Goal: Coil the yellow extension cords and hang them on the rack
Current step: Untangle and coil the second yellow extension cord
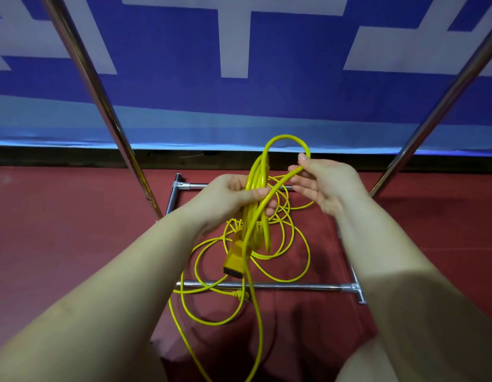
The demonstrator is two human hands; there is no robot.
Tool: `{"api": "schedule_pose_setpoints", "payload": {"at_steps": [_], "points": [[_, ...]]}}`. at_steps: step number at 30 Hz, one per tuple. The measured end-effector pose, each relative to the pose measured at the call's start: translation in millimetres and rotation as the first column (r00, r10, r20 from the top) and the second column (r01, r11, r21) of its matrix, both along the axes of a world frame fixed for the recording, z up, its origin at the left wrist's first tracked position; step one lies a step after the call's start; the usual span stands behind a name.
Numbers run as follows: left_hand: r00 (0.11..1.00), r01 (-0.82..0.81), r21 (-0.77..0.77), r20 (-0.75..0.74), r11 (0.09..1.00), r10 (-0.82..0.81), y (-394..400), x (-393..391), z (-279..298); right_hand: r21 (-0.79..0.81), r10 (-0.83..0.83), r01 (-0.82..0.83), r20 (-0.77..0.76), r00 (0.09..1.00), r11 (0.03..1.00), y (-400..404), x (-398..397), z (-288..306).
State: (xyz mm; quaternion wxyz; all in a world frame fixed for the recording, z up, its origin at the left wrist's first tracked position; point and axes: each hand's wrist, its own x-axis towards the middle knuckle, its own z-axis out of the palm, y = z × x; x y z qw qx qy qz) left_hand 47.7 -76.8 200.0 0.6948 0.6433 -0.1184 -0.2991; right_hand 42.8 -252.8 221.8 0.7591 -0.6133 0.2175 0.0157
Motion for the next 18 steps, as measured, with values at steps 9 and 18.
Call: {"api": "schedule_pose_setpoints", "payload": {"at_steps": [9, 18], "points": [[0.992, 0.123, 0.051, -0.017, 0.991, -0.122, -7, -8, 1, -0.04, -0.033, 0.035, 0.071, 0.997, 0.999, 8, -1, -1], [0.993, -0.102, 0.042, -0.062, 0.994, 0.105, -11, -3, 0, -0.353, 0.184, -0.17, 0.006, 0.983, 0.92, 11, 0, -3]]}}
